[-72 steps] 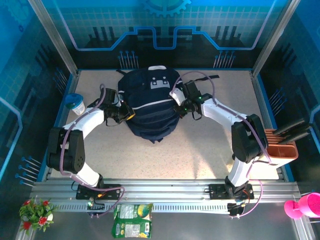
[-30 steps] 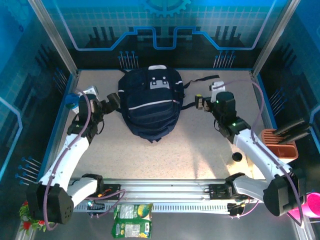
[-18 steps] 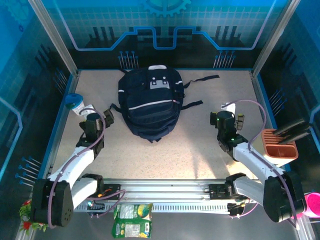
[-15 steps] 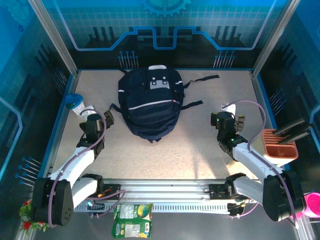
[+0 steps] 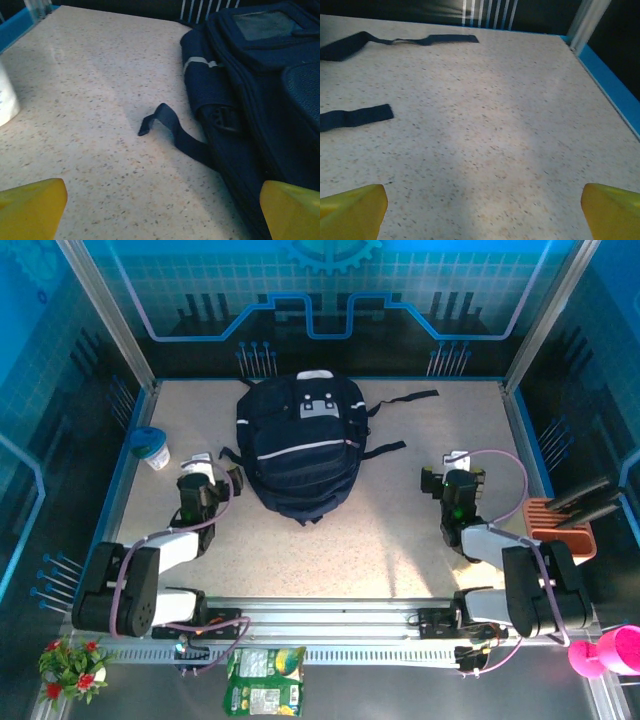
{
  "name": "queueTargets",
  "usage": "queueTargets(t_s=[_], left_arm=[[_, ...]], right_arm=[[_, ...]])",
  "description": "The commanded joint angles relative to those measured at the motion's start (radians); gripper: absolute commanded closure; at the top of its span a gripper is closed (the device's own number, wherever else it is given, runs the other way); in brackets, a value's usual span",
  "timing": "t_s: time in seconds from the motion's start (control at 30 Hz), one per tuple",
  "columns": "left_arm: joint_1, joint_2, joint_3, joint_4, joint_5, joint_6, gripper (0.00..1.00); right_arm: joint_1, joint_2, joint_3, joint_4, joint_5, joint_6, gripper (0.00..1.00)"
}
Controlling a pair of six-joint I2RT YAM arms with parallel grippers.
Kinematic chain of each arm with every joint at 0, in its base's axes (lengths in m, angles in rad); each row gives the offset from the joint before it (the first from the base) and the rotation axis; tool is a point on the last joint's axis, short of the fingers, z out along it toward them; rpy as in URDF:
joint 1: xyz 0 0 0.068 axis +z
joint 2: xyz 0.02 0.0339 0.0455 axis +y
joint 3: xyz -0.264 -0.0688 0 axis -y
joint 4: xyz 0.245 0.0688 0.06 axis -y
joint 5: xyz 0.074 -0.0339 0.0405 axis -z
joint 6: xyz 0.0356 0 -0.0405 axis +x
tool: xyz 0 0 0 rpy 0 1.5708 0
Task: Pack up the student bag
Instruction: Reset both arms
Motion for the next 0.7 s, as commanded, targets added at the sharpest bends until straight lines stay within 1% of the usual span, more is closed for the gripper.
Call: queueTargets(t_s=[0.0, 0.03, 0.13, 0.27, 0.3, 0.33, 0.37, 0.4, 0.43, 0.5, 0.67], left_arm=[[0.011, 0.038, 0.026, 0.115, 0.06, 0.061, 0.01], [0.014, 0.064, 0.022, 0.147, 0.057, 0.063, 0.01], [0.021, 0.141, 0.023, 0.234, 0.055, 0.065, 0.01], [0.02, 0.21, 0.042, 0.248, 0.036, 0.059, 0.01], [0.02, 0.233, 0.04, 0.287, 0.03, 0.062, 0.01], [0.02, 0.23, 0.04, 0.275, 0.021, 0.058, 0.01], [0.02, 0.22, 0.045, 0.245, 0.003, 0.047, 0.01], [0.02, 0.23, 0.048, 0.264, -0.014, 0.047, 0.01], [0.018, 0.231, 0.054, 0.247, -0.02, 0.047, 0.01], [0.017, 0.229, 0.052, 0.256, -0.022, 0.049, 0.01], [0.017, 0.227, 0.063, 0.229, 0.039, 0.065, 0.01]], right_arm=[[-0.026, 0.022, 0.01, 0.112, -0.153, -0.018, 0.0], [-0.029, 0.032, 0.003, 0.136, -0.173, -0.007, 0.0], [-0.032, 0.124, -0.038, 0.315, -0.207, -0.009, 0.0], [-0.027, 0.23, -0.03, 0.402, -0.201, -0.012, 0.0], [-0.026, 0.227, -0.019, 0.382, -0.202, -0.013, 0.0], [-0.025, 0.213, -0.002, 0.318, -0.209, -0.012, 0.0], [-0.025, 0.223, 0.006, 0.317, -0.204, -0.014, 0.0], [-0.023, 0.229, 0.014, 0.318, -0.192, -0.015, 0.0], [-0.019, 0.22, 0.032, 0.269, -0.173, -0.008, 0.0], [-0.017, 0.228, 0.035, 0.27, -0.158, -0.008, 0.0], [-0.018, 0.226, 0.037, 0.263, -0.158, -0.007, 0.0]])
